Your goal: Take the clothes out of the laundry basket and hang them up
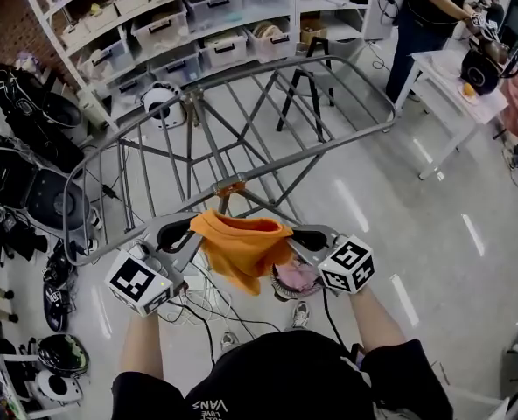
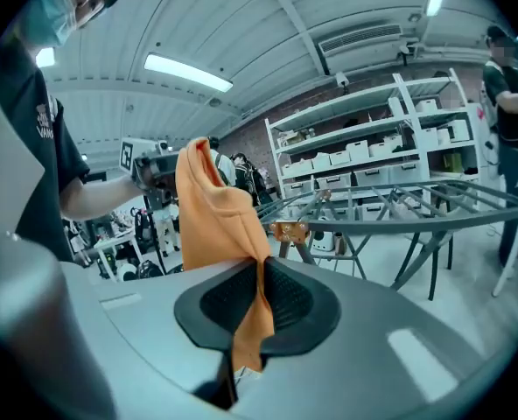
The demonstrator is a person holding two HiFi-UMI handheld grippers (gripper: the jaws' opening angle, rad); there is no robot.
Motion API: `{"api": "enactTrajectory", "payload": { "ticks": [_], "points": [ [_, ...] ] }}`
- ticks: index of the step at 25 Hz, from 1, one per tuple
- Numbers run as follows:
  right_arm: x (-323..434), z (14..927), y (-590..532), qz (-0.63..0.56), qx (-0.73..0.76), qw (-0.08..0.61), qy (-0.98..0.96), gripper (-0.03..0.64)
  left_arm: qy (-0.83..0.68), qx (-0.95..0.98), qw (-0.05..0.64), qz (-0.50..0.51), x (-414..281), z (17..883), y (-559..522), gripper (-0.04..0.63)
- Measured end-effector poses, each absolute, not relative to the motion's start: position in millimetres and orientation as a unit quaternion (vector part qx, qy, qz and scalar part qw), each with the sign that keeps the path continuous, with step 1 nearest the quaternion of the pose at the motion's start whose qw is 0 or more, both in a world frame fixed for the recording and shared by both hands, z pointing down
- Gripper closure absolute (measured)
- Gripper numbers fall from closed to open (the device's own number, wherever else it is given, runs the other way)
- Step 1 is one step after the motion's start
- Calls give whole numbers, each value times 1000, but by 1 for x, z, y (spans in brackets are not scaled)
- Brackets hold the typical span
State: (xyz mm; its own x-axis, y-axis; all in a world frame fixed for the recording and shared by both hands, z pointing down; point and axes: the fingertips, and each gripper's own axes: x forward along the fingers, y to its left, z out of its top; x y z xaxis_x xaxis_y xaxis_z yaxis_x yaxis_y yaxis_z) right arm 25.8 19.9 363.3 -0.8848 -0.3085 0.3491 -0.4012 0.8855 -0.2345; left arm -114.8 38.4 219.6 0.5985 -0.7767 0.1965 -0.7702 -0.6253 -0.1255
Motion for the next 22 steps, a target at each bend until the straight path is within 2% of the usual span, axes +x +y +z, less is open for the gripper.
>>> {"api": "enactTrajectory", "payload": {
  "ticks": [13,18,22],
  "points": [
    [115,238,-56,135,233,108,-957,588,454,-833,108,-297,-83,216,-19,571],
    [133,172,-74,103,240,81,-962,588,434,-809,159,-364,-79,192,-55,571],
    [144,115,-91,70,241,76,-965,588,432,-795,199,-376,-73,150,-95,572]
  ]
}}
